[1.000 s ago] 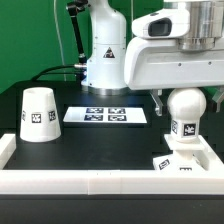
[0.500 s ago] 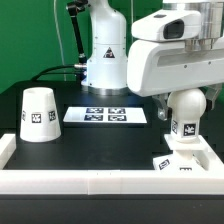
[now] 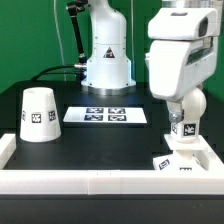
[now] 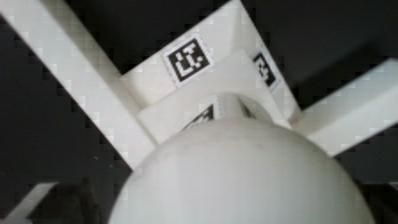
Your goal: Assemble lamp
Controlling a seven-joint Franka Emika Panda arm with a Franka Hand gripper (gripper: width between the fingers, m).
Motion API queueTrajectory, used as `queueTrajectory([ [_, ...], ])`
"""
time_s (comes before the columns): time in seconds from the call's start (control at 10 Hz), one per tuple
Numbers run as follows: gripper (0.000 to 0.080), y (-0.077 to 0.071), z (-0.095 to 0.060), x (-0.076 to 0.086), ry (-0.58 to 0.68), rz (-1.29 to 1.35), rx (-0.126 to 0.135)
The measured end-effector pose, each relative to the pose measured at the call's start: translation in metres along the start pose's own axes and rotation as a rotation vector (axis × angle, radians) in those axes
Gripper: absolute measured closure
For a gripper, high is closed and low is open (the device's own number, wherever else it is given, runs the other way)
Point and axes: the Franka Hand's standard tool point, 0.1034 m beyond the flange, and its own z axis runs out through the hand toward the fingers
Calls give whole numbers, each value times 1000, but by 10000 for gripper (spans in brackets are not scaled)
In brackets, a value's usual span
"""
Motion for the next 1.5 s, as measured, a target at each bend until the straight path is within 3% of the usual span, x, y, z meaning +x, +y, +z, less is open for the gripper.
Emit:
queueTrajectory([
  [0.7, 128, 5, 0, -4, -40, -457, -21],
  [0.8, 128, 5, 0, -4, -40, -445, -21],
  [0.9, 225, 5, 0, -4, -40, -442, -21],
  [1.2, 225, 4, 0, -5, -39, -347, -20],
  [1.5, 225, 0, 1, -6, -34, 11, -22],
])
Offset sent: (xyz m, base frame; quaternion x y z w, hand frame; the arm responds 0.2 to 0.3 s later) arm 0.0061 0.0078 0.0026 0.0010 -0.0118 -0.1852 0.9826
